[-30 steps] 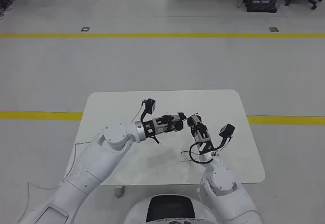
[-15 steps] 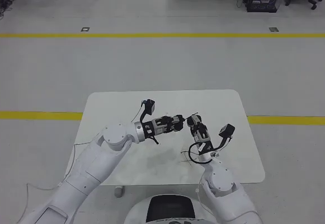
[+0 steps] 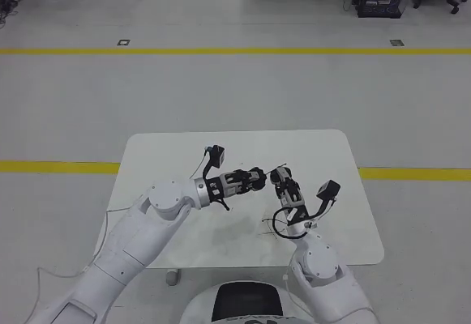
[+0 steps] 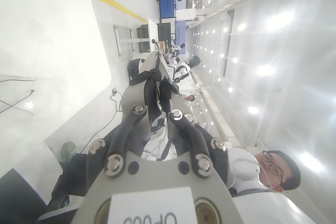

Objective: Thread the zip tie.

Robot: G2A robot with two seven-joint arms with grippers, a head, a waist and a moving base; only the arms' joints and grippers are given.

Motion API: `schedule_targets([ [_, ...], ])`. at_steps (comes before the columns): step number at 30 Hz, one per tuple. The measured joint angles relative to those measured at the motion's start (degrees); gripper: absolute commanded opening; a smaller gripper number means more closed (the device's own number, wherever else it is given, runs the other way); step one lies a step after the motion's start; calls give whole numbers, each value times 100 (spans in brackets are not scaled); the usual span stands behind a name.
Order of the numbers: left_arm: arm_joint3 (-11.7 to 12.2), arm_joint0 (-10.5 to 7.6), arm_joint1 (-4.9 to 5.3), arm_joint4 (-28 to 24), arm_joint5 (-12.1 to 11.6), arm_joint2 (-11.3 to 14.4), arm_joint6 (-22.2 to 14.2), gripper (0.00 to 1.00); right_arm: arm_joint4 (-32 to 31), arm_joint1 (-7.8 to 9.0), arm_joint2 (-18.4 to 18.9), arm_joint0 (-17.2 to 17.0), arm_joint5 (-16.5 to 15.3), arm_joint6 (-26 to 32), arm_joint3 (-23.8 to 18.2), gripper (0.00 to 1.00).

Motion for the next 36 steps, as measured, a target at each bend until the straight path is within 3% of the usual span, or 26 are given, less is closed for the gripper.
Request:
schedule_targets([
  [5,-38,32,12,-10,9,-12,22,0,0,-6,6,-32,0,13,-22,0],
  [6,-51,41,17,-10,10,-20,26,0,1,-7,5,-39,0,31,-26,100],
  [14,-146,101,56,50,7,-77,4,0,262,18,231,-120,0,297,-26,100],
  [17,-194,112,83,85,8,-123,-118,0,730,67,521,-96,0,848,79,100],
  [22,-231,86,135,44,-8,-178,-643,0,1342,173,917,49,279,2373,417,100],
  [32,-263,54,147,155,-6,-144,-706,0,1322,184,939,62,280,2201,429,100],
  [36,-333,35,242,302,222,-270,-1233,0,1791,320,1411,150,250,3388,598,100],
])
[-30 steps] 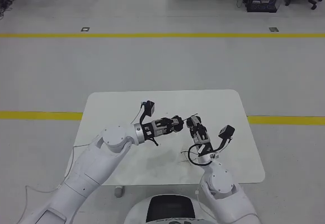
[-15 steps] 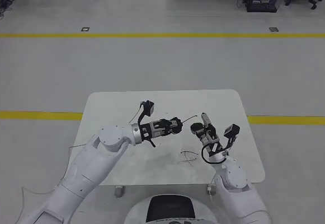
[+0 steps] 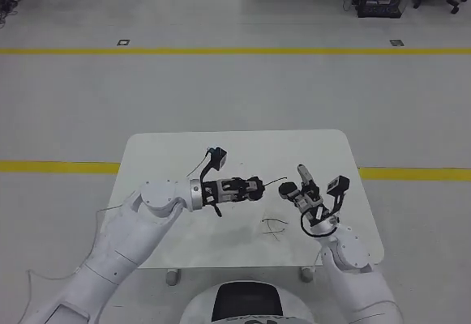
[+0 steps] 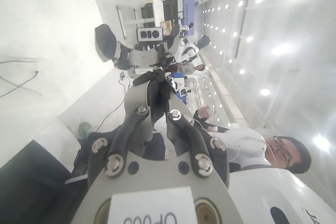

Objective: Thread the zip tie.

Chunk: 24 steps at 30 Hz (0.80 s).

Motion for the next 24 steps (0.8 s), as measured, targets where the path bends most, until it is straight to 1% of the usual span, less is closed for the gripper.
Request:
schedule_targets([
  [2,-54,13,43,-77,6,-93,-328,0,260,68,228,77,43,684,129,100],
  [3,-99,52,63,-229,-19,-151,-513,0,422,112,350,149,136,1157,244,100],
  [4,-131,79,76,-354,-45,-187,-654,0,496,145,426,217,228,1511,333,100],
  [6,-179,128,100,-590,-64,-234,-913,0,593,214,553,376,401,2226,544,100],
  [9,-180,114,123,-726,-11,-223,-1188,0,655,284,636,573,523,3007,806,100],
  [10,-187,86,128,-683,-37,-218,-1197,0,663,293,652,597,523,3092,847,100],
  [12,-192,58,133,-510,-160,-214,-1140,0,665,294,658,601,518,3081,860,100],
  [17,-202,60,134,-488,-161,-208,-1102,0,696,289,632,596,529,3053,840,100],
  [18,-216,53,136,-414,-138,-185,-1043,0,804,288,592,599,573,3088,850,100],
  [20,-174,6,140,-420,-29,-151,-1069,0,861,310,573,645,557,3260,923,100],
  [22,-65,-99,143,-454,114,-101,-1199,0,824,342,568,740,530,3575,1081,100],
  [24,81,-196,136,-495,128,-51,-1263,0,872,376,582,850,479,3886,1270,100],
])
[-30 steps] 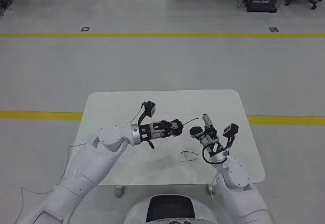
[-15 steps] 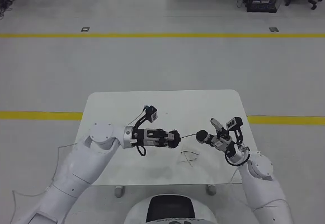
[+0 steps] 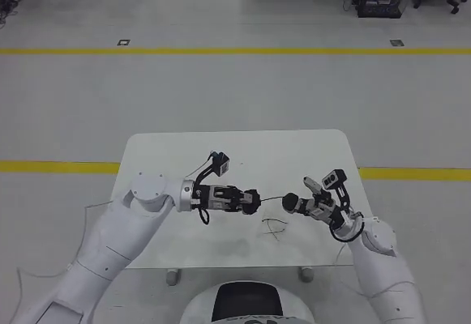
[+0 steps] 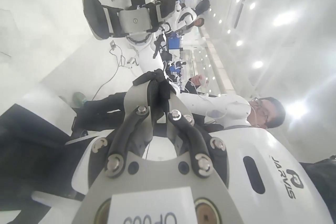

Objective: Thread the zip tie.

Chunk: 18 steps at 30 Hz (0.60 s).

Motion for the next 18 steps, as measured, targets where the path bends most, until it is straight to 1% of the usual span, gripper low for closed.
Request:
schedule_targets([
  [5,398,-151,-39,-145,-84,176,-47,0,90,71,27,250,-126,582,499,100],
  [6,495,-200,-52,-84,-97,244,-4,0,131,88,32,336,-147,740,653,100],
  [7,540,-237,-67,-47,-106,295,74,0,154,97,34,395,-158,824,754,100],
  [9,548,-288,-96,-69,-138,366,252,0,165,101,34,427,-164,865,809,100],
  [10,543,-289,-98,-77,-142,370,270,0,164,101,34,425,-164,860,802,100],
  [18,538,-286,-96,-79,-141,365,260,0,162,100,34,420,-162,852,792,100],
])
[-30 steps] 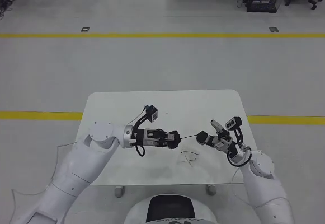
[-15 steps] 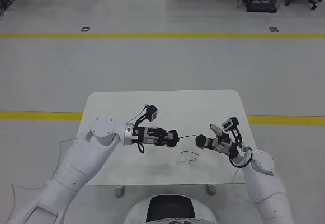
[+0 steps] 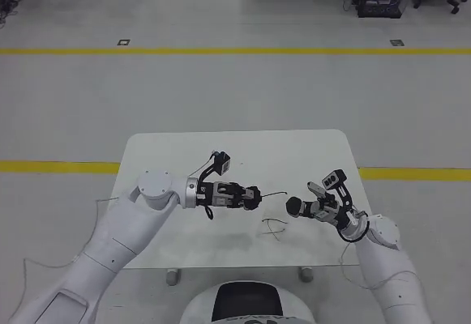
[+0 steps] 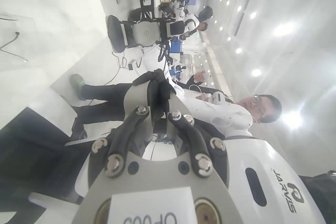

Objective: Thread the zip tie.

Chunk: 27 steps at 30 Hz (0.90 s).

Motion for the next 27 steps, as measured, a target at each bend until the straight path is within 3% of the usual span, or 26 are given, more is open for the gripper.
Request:
schedule_targets([
  [9,0,0,0,0,0,0,0,0,-16,1,-11,-3,4,-17,-10,100],
  [13,0,0,0,0,0,0,0,0,-84,19,-130,35,154,-125,-230,100],
  [16,0,0,0,0,0,0,0,0,-159,54,-217,152,171,169,-266,100],
  [23,0,0,0,0,0,0,0,0,-244,131,-641,567,126,178,-50,100],
  [27,0,0,0,0,0,0,0,0,-220,146,-673,617,96,179,-5,100],
])
